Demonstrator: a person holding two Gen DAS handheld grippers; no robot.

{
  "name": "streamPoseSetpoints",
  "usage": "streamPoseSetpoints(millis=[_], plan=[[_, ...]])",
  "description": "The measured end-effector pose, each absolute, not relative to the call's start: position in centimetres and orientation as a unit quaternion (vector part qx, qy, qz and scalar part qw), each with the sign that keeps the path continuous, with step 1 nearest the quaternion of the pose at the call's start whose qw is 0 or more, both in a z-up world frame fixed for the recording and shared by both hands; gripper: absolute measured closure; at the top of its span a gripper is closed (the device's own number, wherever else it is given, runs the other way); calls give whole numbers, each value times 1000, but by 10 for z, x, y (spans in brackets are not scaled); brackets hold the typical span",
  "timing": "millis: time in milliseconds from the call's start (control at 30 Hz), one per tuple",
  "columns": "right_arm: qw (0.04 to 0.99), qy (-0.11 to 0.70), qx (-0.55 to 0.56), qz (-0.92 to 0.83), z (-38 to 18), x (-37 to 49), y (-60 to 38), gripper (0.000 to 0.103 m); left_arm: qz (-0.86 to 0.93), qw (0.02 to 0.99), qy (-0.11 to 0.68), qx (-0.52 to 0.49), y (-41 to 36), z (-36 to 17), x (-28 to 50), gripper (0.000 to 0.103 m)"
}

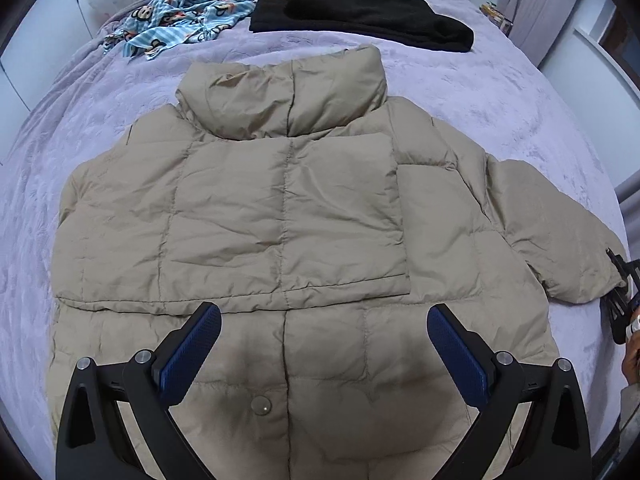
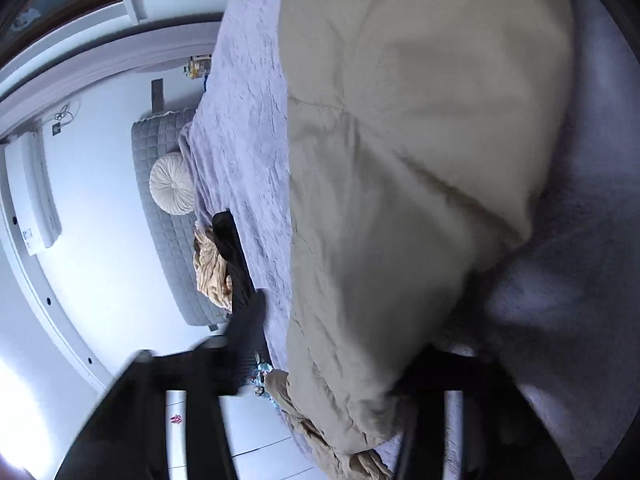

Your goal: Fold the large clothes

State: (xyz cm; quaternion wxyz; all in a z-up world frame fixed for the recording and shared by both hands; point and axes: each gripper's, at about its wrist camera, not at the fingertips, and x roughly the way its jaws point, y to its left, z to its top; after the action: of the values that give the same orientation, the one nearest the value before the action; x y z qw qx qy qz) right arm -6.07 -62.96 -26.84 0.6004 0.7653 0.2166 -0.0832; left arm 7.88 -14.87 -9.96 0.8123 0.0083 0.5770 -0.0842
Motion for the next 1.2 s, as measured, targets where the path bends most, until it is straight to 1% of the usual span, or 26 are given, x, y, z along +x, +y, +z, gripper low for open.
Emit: streamPoseSetpoints(millis=[33,133,233,300,467,567,700,800,933,1067,1200], plan=[[597,214,770,-74,-271,-58,-630,93,-82,814,575,5,-144,-98,79,0],[618,194,760,-47,-258,-49,-626,94,-78,817,571,0,-129,-96,82,0],[646,181,741,3,-233,-30,-616,94,-74,822,565,-10,-108,-93,85,0],[669,186,719,36,-210,-10,-601,94,-70,826,559,-18,-93,-91,88,0],[730,229,633,117,-147,51,-535,94,-59,840,538,-23,-50,-89,94,0],[776,283,540,163,-111,96,-466,94,-54,847,528,-26,-26,-87,95,0],[812,346,423,206,-89,138,-362,93,-40,850,523,-38,8,-91,102,0],[817,407,350,213,-101,165,-289,93,-33,853,519,-41,26,-95,106,0],[798,478,309,199,-156,175,-230,93,-31,852,520,-44,41,-104,110,0],[779,513,318,167,-202,181,-224,93,-31,849,524,-50,46,-115,116,0],[772,531,315,149,-224,178,-231,93,-39,844,531,-63,40,-125,124,0]])
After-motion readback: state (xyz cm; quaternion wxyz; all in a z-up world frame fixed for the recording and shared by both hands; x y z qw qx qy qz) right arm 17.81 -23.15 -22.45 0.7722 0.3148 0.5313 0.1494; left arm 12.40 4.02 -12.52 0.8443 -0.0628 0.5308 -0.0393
